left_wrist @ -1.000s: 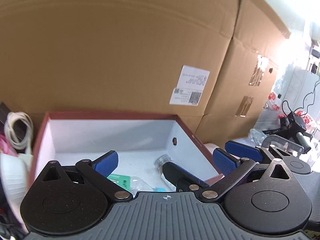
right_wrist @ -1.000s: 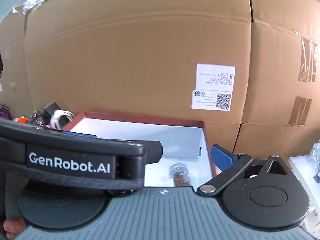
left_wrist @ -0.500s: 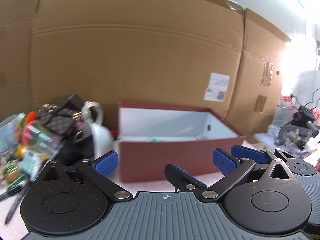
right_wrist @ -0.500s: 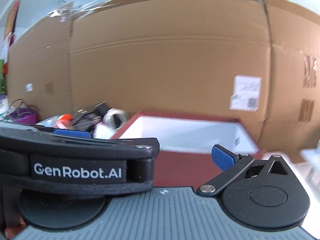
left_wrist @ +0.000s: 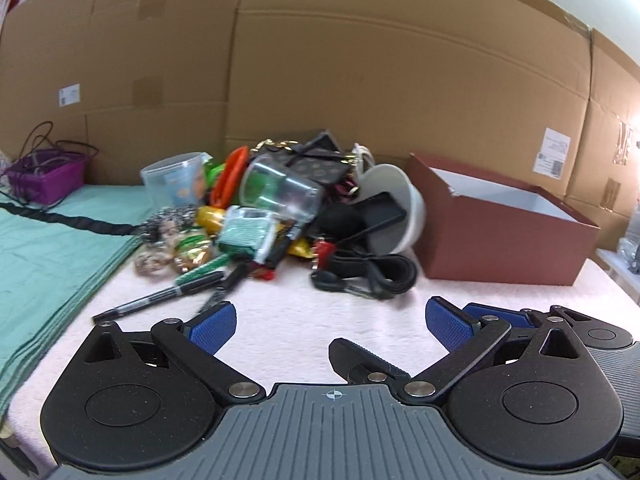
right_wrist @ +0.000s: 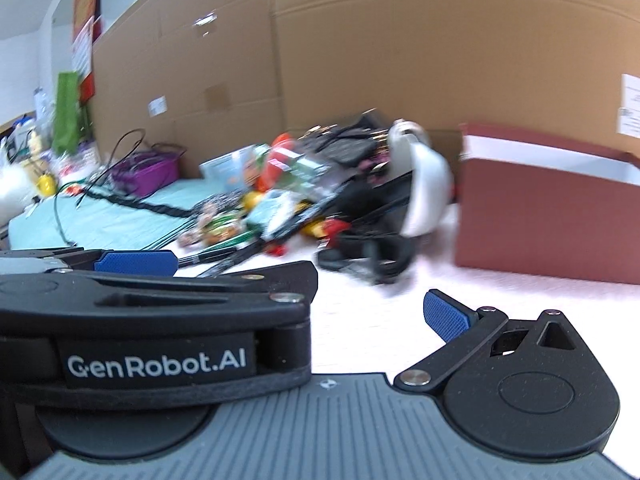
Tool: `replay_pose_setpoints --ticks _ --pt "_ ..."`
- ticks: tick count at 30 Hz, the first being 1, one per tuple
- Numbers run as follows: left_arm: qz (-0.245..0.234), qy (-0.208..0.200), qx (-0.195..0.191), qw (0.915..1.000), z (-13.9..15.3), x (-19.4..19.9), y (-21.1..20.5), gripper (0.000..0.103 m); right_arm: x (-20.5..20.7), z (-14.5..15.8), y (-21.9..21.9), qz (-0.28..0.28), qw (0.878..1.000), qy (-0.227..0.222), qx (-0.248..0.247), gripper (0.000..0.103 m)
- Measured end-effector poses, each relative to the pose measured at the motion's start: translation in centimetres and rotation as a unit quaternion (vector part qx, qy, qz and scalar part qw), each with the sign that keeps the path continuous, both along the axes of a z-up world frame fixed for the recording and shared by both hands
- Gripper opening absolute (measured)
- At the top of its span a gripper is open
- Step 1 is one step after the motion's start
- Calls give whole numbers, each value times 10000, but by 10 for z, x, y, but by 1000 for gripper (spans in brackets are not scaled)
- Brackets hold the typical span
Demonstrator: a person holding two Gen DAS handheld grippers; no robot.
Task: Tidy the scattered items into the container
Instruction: 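Move the open left gripper back over the black markers on the table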
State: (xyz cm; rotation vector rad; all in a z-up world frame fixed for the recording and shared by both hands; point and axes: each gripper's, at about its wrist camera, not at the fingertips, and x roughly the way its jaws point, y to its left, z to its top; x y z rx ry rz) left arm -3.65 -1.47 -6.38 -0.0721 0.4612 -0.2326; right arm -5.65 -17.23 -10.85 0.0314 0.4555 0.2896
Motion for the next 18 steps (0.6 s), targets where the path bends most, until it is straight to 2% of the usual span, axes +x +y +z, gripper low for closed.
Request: replay_pose_setpoints --ticks 6,11,14,18 --pt "-52 113 154 9998 -7 13 39 103 -3 -8 31 67 10000 17 -57 103" --pt "3 135 51 9999 -5 33 84 103 7 -17 51 67 9997 216 -134 103" --pt "154 322 -49 9994 -10 54 112 103 16 -21 69 236 9991 299 -182 103" --pt "217 670 -254 9972 -24 78 141 96 24 -27 95 513 9972 377 -394 102"
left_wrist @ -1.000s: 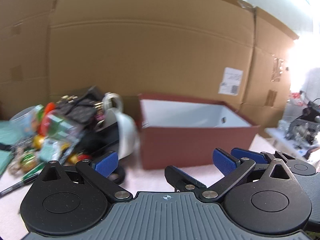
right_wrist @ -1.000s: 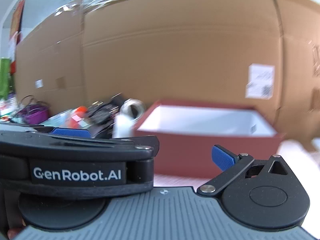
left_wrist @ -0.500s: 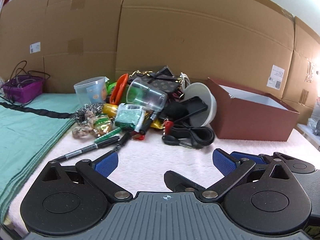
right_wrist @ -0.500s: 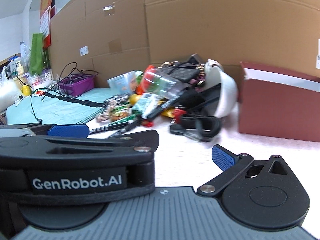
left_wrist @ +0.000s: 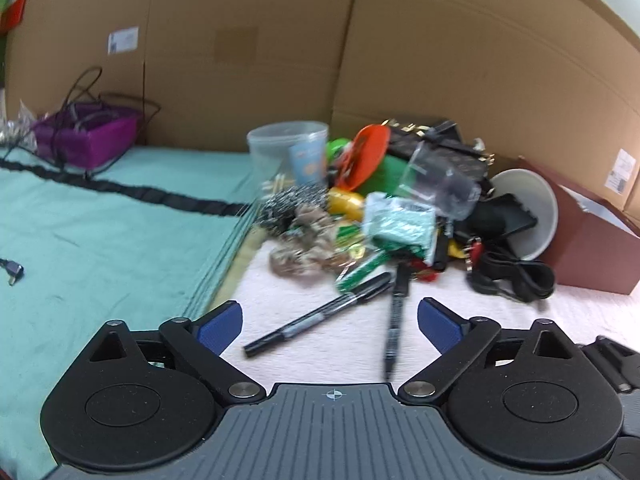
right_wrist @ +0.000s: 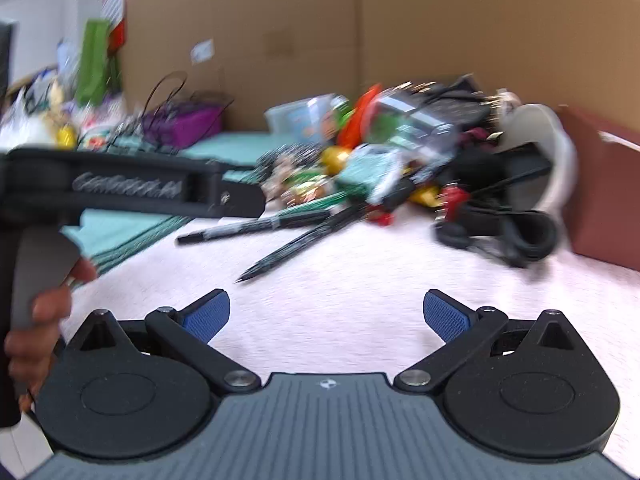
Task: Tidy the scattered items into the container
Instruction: 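Move the open left gripper back over the black markers on the table, then close the left gripper around the two black markers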
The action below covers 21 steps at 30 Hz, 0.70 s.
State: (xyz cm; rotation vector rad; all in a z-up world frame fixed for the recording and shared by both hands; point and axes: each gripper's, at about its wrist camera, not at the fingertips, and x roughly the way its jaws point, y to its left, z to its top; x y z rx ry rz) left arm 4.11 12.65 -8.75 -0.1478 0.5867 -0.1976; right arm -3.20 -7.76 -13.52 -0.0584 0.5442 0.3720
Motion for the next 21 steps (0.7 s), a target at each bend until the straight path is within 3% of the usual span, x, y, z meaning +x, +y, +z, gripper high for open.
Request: replay_pose_setpoints --ticks 4,11,12,14,16,19,21 --pt "-118 324 -278 9990 -11 16 13 88 7 3 18 21 9999 -119 -81 102" --pt "-253 417 -100 9988 -13 25 13 72 34 -6 48 106 9987 294 -395 89" --pt "-222 429 -77 9988 -12 25 12 70 37 -6 48 72 9988 325 -368 88" --pt "-317 481 -130 9983 -11 24 9 52 38 -6 44 -4 9989 349 -327 85" --pt "-475 550 -190 9972 -11 22 3 51 35 -5 37 -57 9989 325 -332 78" --pt "-705 635 -247 9952 -11 18 -13 41 33 -4 22 -207 9988 338 -292 70" --pt "-735 665 -310 9946 -12 17 -24 41 33 -4 10 -294 9986 347 -263 65"
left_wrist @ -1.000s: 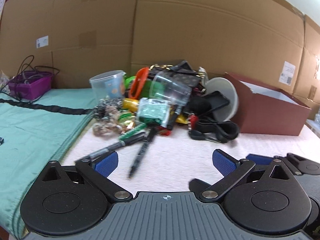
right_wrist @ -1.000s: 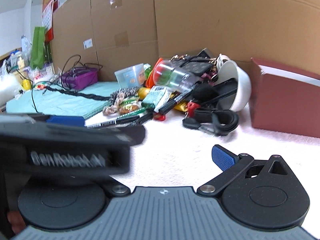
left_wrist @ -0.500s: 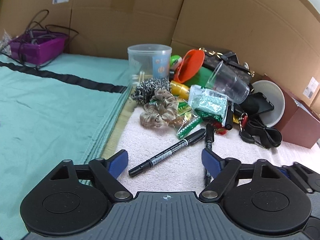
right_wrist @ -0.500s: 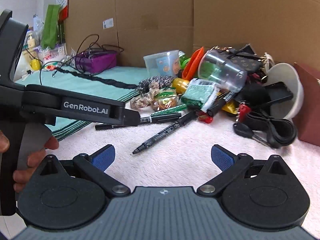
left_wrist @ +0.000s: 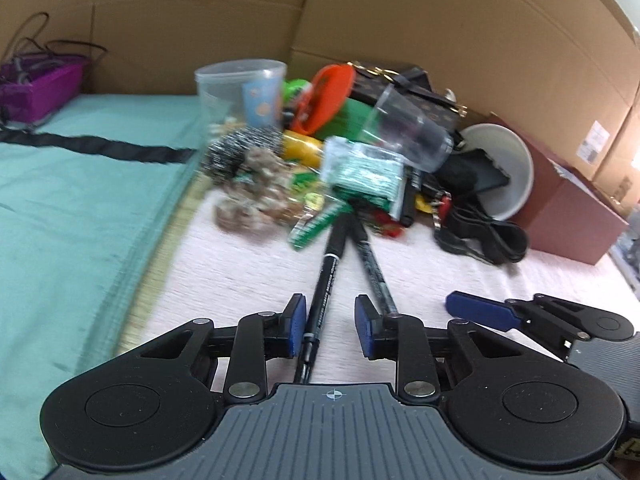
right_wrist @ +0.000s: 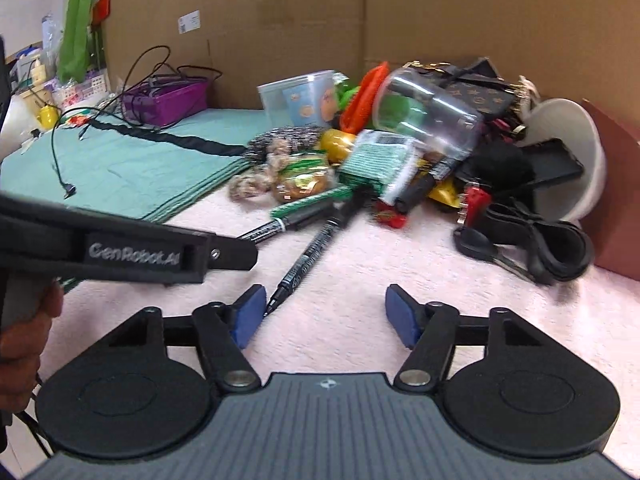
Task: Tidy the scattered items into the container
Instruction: 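Close the left gripper around the two black markers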
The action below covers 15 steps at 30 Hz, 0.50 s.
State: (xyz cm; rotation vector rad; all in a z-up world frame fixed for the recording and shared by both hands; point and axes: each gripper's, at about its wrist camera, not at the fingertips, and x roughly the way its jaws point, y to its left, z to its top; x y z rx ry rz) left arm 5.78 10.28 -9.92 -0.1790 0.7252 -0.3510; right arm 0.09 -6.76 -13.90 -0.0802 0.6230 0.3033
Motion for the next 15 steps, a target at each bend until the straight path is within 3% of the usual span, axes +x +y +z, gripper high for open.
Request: replay_pose_setpoints --ticks 7,11,13,15 --pt "393 14 -81 9992 -1 11 -11 44 9 6 -28 -238 9997 50 2 63" --pt "412 110 4 9991 -1 18 -14 10 23 8 -29 -152 9998 97 107 55" --pt "360 148 16 9992 -1 19 -14 10 32 6 -27 -99 9997 187 148 47" --pt "358 165 36 9992 -1 21 -16 9 38 4 -25 -78 9998 144 118 45"
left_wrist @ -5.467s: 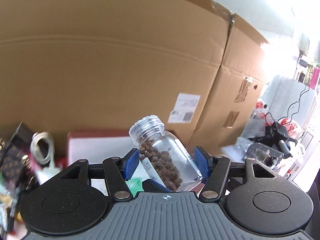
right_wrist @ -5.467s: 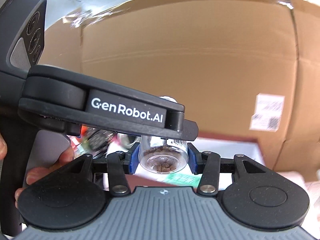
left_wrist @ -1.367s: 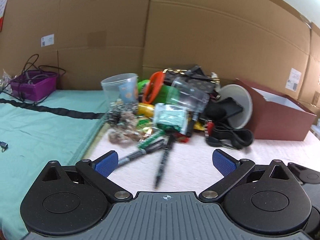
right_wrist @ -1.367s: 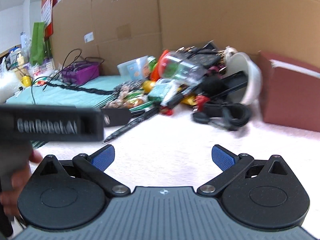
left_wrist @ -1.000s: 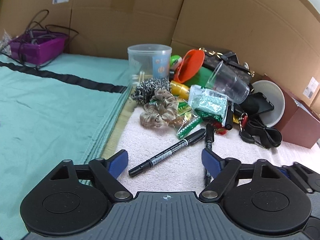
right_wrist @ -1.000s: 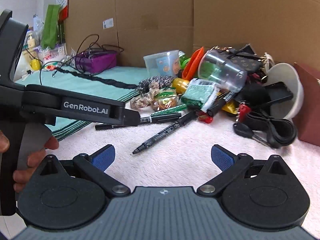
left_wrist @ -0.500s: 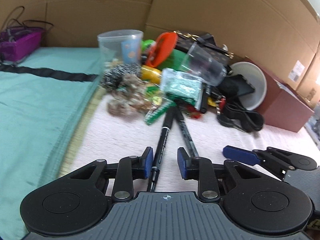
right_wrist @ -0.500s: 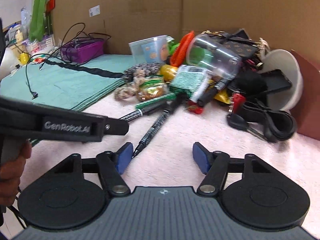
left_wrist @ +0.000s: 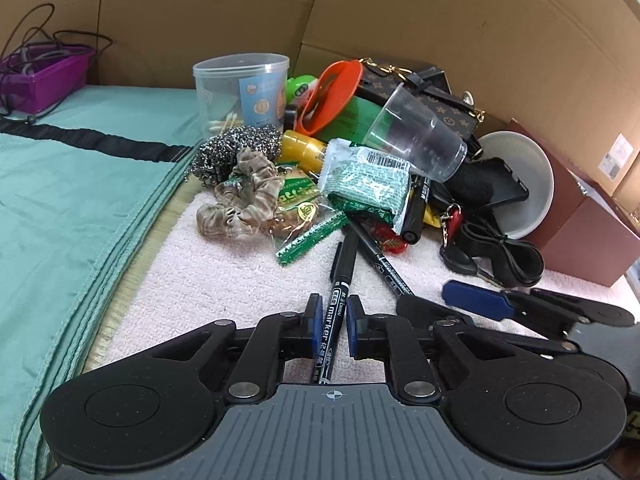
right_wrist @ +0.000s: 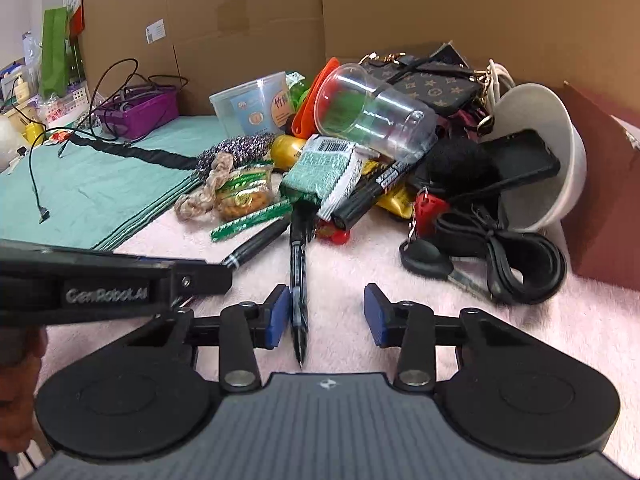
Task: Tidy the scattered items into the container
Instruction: 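Close the left gripper around the two black markers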
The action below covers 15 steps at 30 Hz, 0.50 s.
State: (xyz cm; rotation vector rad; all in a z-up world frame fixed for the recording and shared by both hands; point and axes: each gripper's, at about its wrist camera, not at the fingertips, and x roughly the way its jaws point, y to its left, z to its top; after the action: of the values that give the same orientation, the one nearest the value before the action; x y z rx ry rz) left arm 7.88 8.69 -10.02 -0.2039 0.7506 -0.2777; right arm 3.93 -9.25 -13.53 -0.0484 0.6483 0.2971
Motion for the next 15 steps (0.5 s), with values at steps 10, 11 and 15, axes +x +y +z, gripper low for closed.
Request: replay_pose_setpoints --ticks 10,11,15 --pt "-191 98 232 9995 3 -3 -14 6 12 1 -4 370 9991 3 -221 16" --pt "-210 114 275 9993 4 -6 -15 19 9 2 -6 437 9987 41 -262 15" --pt "-257 51 432 9987 4 -9 -24 31 3 6 -9 712 9967 152 -345 14"
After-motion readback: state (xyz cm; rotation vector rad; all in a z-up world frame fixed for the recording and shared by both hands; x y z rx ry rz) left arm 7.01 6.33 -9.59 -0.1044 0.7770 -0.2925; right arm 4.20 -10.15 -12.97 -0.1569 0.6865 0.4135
